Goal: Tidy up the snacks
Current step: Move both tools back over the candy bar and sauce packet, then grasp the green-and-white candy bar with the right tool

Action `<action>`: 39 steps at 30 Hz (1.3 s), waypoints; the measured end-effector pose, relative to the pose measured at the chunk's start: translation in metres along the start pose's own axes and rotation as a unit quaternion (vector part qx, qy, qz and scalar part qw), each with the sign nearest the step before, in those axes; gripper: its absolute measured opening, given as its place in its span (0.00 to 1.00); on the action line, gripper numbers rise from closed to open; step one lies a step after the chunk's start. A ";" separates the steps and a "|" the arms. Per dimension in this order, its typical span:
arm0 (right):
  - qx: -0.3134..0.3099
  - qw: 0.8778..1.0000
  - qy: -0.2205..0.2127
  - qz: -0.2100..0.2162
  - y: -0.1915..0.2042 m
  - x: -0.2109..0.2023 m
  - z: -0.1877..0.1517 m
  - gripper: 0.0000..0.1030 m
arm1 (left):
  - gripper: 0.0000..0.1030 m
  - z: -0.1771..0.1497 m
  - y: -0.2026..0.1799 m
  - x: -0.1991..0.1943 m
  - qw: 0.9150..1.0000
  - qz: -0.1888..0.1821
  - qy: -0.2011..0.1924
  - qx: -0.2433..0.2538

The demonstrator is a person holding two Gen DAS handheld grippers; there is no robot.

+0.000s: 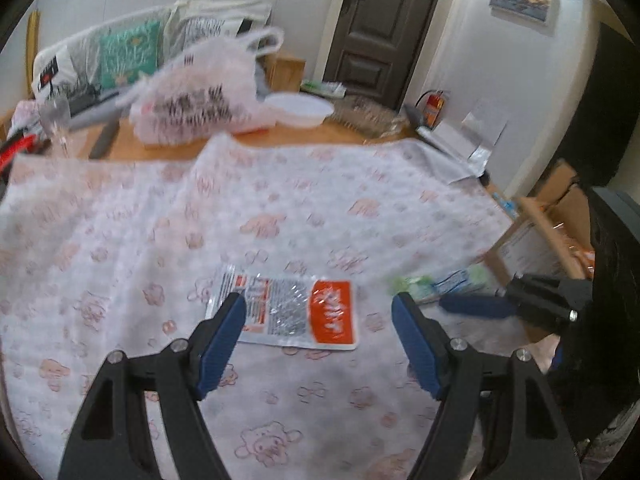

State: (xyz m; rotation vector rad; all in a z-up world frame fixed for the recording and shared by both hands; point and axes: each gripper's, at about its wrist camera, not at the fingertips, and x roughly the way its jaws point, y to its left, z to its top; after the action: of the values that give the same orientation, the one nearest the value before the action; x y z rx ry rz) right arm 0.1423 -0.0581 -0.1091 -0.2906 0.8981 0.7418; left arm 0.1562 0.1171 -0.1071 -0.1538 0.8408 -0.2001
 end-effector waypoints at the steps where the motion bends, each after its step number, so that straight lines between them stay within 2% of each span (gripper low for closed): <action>1: 0.010 1.000 0.002 -0.016 -0.009 0.008 -0.001 0.49 | 0.70 -0.002 0.004 0.008 1.000 0.001 0.009 -0.005; 7: 0.044 0.995 0.007 -0.087 -0.050 0.039 -0.003 0.50 | 0.70 -0.010 0.016 0.032 0.999 -0.010 0.039 -0.021; 8: 0.041 0.995 0.007 -0.094 -0.052 0.042 -0.003 0.52 | 0.70 -0.010 0.015 0.034 0.999 -0.013 0.042 -0.022; 10: 0.037 0.994 0.003 -0.104 -0.054 0.044 -0.004 0.65 | 0.70 -0.011 0.015 0.037 0.998 -0.017 0.049 -0.022; 16: 0.045 0.994 0.025 -0.097 -0.061 0.054 -0.001 0.69 | 0.70 -0.011 0.014 0.038 0.998 -0.024 0.048 -0.026; 23: 0.057 0.996 0.053 -0.043 -0.044 0.039 -0.011 0.69 | 0.70 -0.015 0.015 0.031 0.998 -0.028 0.046 -0.025; 31: 0.049 0.995 0.065 -0.060 -0.029 0.021 -0.033 0.69 | 0.70 -0.020 0.013 0.022 0.999 -0.034 0.038 -0.019; 35: 0.086 0.991 0.026 -0.095 -0.026 0.000 -0.049 0.67 | 0.70 -0.021 0.007 0.019 0.998 -0.041 0.035 -0.013; 39: 0.141 0.979 -0.020 -0.145 -0.028 -0.020 -0.067 0.67 | 0.70 -0.021 0.002 0.016 0.998 -0.048 0.030 -0.007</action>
State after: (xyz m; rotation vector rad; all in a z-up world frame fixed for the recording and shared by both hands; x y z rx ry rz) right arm 0.1135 -0.1219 -0.1356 -0.1495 0.8877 0.3431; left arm 0.1511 0.1135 -0.1333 -0.2029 0.8961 -0.2907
